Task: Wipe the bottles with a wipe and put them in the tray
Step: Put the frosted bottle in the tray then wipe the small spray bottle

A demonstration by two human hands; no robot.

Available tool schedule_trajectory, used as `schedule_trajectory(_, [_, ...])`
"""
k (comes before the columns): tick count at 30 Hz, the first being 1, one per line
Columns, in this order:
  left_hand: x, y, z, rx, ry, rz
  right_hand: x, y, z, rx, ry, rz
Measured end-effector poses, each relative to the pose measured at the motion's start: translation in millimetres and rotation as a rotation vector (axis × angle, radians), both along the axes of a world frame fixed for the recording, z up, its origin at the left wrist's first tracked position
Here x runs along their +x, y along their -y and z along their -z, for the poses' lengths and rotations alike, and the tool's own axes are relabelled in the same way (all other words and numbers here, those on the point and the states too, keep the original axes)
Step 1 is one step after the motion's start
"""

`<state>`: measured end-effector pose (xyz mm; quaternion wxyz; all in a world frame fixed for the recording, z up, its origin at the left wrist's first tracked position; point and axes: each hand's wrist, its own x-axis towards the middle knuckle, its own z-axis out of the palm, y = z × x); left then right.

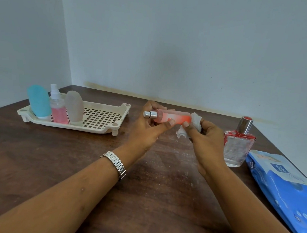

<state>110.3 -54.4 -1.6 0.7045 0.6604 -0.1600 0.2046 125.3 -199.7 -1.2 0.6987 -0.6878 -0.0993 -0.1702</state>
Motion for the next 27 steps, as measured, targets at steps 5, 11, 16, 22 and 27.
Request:
schedule_trajectory(5, [-0.7, -3.2, -0.9, 0.019, -0.019, 0.058, 2.3, 2.2, 1.0, -0.057, -0.087, -0.184])
schedule_trajectory(11, [3.1, -6.0, 1.8, 0.005, -0.063, 0.074, 2.7, 7.1, -2.4, -0.209, 0.001, 0.014])
schedule_trajectory(16, [3.2, -4.7, 2.9, -0.036, -0.110, 0.082, 2.7, 8.4, -2.2, -0.293, 0.069, 0.234])
schedule_trajectory(22, [6.1, -3.5, 5.3, -0.062, -0.120, 0.080, -7.2, -8.8, -4.8, -0.539, 0.235, 0.123])
schedule_trajectory(27, [7.7, -0.5, 10.6, -0.027, -0.093, 0.060, -22.2, -23.5, 2.6, -0.675, 0.477, -0.051])
